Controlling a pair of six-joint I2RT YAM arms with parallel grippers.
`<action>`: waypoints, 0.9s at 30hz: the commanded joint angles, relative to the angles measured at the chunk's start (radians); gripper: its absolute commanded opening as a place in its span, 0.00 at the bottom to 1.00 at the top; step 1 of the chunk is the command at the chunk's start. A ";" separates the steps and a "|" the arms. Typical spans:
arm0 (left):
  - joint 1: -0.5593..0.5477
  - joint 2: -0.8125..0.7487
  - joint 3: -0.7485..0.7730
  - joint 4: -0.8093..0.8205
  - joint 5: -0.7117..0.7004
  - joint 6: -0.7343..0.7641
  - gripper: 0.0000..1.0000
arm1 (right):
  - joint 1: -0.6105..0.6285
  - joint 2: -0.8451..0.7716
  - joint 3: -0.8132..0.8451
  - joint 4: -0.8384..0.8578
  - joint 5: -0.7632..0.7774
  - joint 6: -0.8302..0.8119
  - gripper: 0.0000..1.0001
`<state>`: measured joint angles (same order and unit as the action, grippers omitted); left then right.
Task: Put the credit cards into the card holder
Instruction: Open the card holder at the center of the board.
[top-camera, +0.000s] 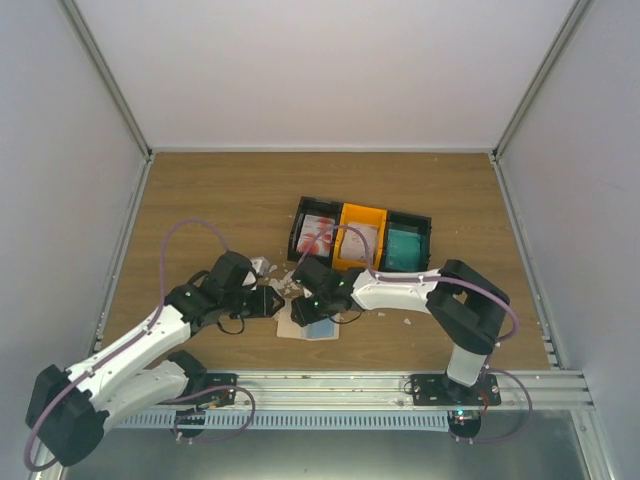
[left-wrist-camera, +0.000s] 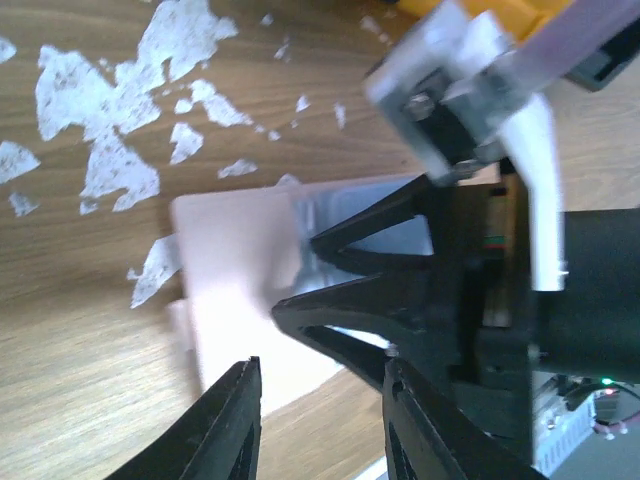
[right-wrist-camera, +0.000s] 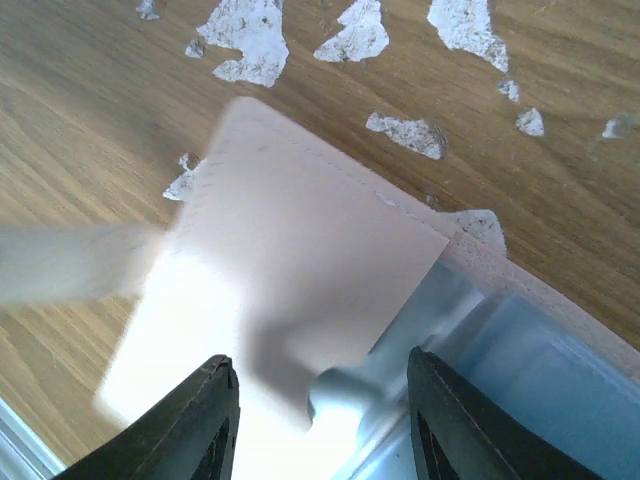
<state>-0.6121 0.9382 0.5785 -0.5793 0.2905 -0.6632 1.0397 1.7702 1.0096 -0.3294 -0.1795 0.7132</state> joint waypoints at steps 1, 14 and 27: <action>0.005 -0.037 0.007 0.077 0.050 -0.038 0.35 | 0.007 0.035 0.029 -0.061 0.046 0.037 0.48; 0.005 0.041 -0.188 0.398 0.294 -0.073 0.19 | -0.023 -0.067 -0.025 0.001 0.034 0.021 0.50; -0.020 0.227 -0.212 0.550 0.283 -0.082 0.15 | -0.024 -0.152 -0.117 -0.142 0.124 0.093 0.49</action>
<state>-0.6209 1.1419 0.3645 -0.0990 0.5888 -0.7479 1.0187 1.6367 0.9306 -0.3824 -0.1268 0.7616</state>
